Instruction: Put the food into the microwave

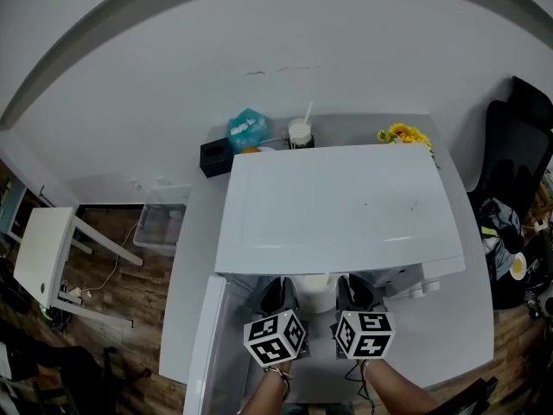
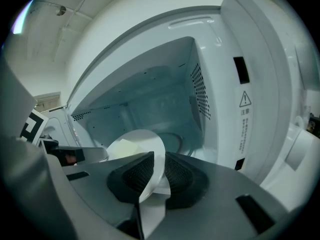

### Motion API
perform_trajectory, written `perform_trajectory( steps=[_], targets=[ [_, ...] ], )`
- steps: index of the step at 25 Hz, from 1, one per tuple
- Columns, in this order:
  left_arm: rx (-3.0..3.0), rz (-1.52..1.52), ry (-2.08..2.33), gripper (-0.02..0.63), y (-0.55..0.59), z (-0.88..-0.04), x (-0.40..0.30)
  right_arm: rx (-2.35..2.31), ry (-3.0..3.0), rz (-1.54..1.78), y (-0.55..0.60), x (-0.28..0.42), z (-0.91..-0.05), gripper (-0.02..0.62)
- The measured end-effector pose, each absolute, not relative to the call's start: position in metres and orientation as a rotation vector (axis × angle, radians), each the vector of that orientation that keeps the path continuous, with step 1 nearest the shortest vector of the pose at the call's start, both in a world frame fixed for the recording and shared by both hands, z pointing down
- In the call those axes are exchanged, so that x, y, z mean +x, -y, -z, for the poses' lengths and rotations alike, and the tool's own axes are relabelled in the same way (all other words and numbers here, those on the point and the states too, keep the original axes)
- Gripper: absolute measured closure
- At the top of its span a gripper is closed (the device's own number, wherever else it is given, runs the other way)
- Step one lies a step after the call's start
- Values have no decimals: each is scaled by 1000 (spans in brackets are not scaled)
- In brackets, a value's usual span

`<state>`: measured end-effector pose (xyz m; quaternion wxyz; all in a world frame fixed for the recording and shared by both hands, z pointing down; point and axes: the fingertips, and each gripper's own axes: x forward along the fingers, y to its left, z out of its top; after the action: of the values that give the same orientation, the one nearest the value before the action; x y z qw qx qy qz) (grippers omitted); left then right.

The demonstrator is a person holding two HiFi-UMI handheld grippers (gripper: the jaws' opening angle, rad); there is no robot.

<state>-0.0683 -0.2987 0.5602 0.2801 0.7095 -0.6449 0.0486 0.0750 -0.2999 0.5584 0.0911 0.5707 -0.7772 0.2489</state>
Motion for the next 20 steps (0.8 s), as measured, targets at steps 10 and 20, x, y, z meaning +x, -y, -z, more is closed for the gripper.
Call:
perform_trajectory(
  steps=[10, 20],
  targets=[
    [1889, -137, 1747, 537, 316, -571, -75, 1746, 2273, -772, 315, 69, -565, 517],
    [1888, -187, 1740, 536, 327, -580, -71, 1771, 2219, -797, 327, 73, -575, 517]
  ],
)
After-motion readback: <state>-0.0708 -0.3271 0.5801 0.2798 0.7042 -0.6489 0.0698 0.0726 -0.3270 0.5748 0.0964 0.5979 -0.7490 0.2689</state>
